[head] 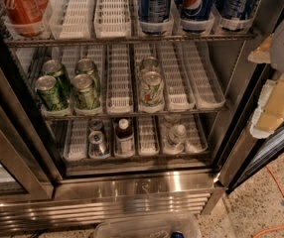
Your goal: Pick pepsi can from top shelf of fridge
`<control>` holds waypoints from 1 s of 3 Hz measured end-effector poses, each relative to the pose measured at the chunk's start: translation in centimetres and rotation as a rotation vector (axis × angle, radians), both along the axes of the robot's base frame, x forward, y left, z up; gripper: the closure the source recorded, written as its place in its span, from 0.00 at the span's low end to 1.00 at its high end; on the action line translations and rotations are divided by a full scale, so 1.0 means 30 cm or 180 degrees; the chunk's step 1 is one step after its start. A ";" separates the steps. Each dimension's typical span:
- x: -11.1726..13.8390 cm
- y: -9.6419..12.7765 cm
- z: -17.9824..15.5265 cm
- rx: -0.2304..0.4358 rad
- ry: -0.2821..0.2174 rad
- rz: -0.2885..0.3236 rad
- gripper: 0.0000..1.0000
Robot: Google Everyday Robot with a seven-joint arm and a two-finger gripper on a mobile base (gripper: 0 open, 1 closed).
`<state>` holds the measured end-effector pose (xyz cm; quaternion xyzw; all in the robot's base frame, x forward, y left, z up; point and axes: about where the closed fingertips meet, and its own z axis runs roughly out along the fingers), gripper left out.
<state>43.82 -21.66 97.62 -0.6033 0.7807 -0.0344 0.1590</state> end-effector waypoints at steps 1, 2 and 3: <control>0.000 0.000 0.000 0.0001 0.0000 0.0000 0.00; 0.021 0.027 -0.006 0.0192 -0.0042 -0.0025 0.00; 0.048 0.092 -0.002 0.0473 -0.0136 -0.0053 0.00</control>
Offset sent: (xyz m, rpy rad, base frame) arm 0.0151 0.0179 -0.0081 0.1482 -0.0128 -0.0198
